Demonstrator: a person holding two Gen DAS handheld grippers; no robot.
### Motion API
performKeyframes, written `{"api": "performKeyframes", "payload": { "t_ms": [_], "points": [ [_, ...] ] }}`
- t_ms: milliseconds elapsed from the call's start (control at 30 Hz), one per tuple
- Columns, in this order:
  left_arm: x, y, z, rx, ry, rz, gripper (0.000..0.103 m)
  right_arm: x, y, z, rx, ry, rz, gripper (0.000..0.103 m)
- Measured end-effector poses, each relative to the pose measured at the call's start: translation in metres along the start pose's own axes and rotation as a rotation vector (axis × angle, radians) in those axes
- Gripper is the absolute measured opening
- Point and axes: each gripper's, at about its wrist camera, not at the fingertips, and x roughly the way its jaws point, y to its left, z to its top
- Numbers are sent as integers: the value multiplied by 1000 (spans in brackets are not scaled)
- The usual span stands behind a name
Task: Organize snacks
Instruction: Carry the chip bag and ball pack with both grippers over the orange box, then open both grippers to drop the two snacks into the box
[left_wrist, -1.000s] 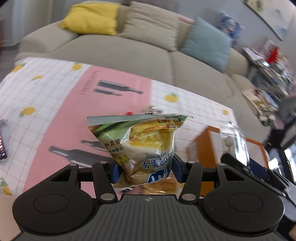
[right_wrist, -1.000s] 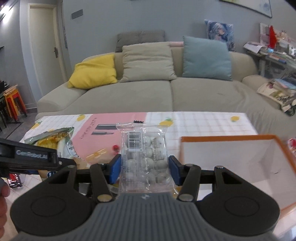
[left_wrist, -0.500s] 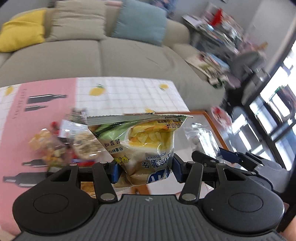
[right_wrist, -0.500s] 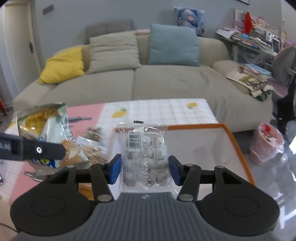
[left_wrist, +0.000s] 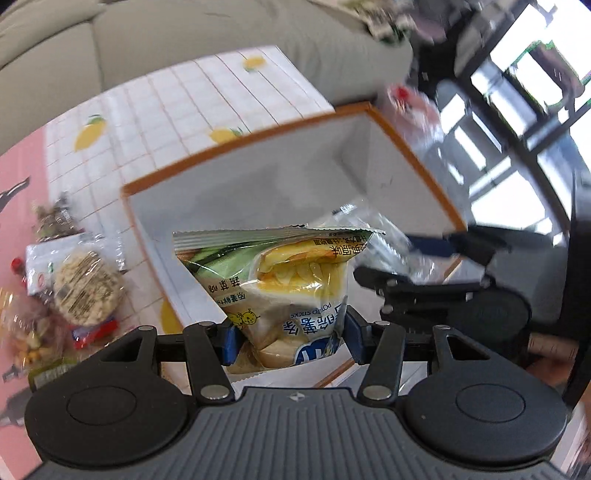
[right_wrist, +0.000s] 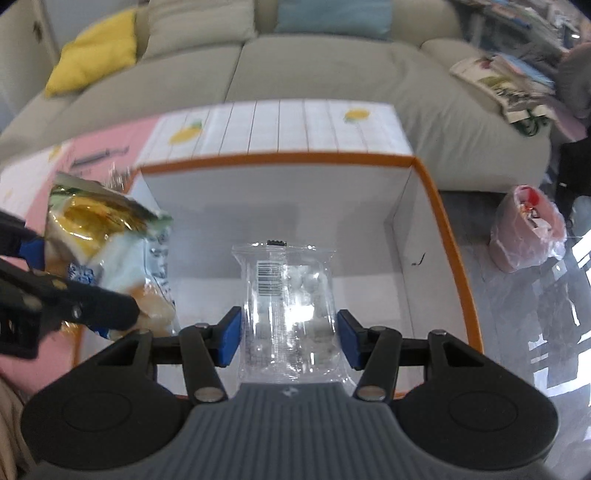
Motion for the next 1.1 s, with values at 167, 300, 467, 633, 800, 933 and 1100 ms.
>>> {"api": "performKeyframes", "payload": {
  "t_ms": [167, 300, 467, 633, 800, 933, 1100],
  "points": [
    [22, -3, 9, 40, 54, 29, 62, 26, -8, 8, -43, 95, 31, 54],
    [39, 2, 12, 33, 99, 55, 62, 46, -7, 8, -48, 159, 58, 54],
    [43, 3, 12, 50, 115, 69, 63, 66, -3, 6, -54, 220, 88, 55],
    [44, 3, 13, 48, 128, 71, 69, 79, -4, 4, -32, 268, 89, 56],
    [42, 6, 14, 25, 127, 50, 79, 80, -8, 4, -1, 292, 91, 59],
    [31, 5, 12, 35, 103, 51, 83, 78, -7, 7, 17, 302, 101, 63],
    [13, 5, 9, 30, 76, 42, 83, 59, -1, 11, -6, 276, 83, 72]
  ]
}}
